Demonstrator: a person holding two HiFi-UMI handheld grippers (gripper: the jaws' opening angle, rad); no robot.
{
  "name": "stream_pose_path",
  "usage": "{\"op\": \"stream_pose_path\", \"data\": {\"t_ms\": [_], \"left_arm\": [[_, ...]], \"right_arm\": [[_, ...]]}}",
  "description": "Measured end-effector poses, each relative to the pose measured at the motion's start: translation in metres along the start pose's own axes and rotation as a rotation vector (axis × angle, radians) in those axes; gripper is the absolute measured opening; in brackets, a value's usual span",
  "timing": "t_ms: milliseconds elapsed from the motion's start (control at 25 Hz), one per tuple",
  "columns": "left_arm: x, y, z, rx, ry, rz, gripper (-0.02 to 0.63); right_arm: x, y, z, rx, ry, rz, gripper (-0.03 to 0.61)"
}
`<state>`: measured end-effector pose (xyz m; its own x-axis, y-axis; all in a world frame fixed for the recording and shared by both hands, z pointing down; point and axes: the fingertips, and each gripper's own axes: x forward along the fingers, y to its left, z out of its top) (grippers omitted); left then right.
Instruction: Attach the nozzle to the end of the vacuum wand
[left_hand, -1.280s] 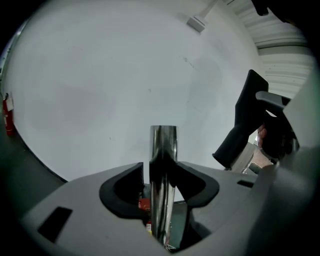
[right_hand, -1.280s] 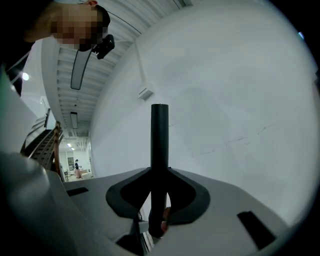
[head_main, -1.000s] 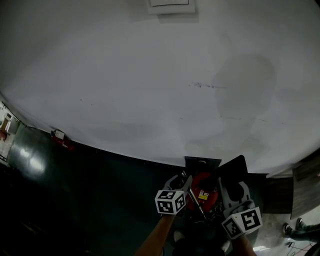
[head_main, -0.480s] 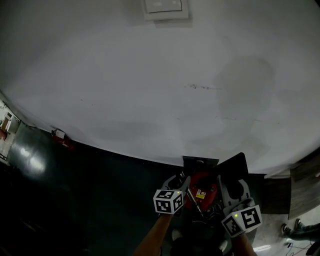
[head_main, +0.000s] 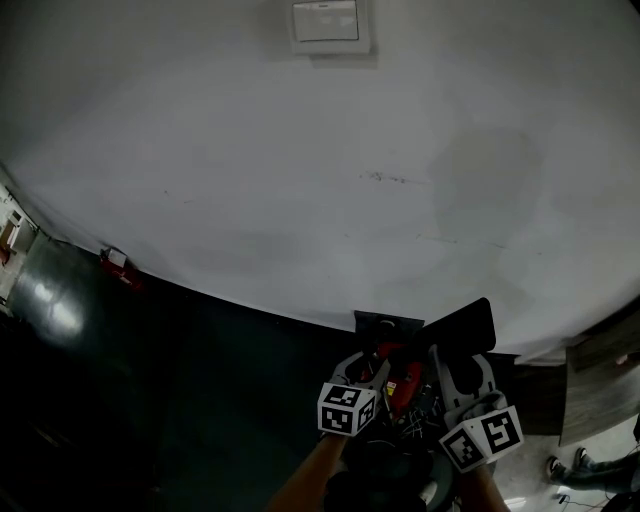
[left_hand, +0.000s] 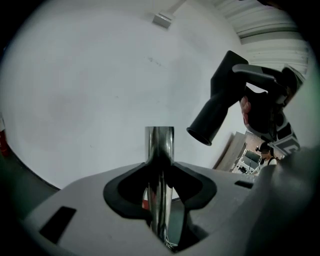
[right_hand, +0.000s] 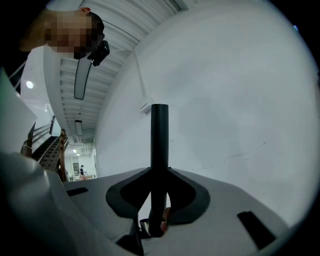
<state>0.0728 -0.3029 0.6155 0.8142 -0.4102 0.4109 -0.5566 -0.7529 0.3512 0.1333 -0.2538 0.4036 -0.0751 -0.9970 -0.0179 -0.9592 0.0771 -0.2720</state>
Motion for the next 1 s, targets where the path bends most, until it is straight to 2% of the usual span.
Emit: {"op": "stream_pose_path", "data": {"t_ms": [280, 560, 1000], "left_arm": [[-0.007, -0.037, 0.003, 0.049, 0.0, -0.023, 0.149], [-0.015, -0.065, 0.005, 0.091, -0.003, -0.053, 0.149], [-0.018, -0.076, 0.005, 0.126, 0.002, -0.073, 0.149]], "right_arm": [[-0.006, 0.004, 0.025, 0.028, 0.003, 0.064, 0.095], [-0.004, 0.01, 0.03, 0.043, 0.081, 0.192, 0.095], [-0.001, 0.015, 0.027, 0.021, 0.148, 0.251, 0.094]]}}
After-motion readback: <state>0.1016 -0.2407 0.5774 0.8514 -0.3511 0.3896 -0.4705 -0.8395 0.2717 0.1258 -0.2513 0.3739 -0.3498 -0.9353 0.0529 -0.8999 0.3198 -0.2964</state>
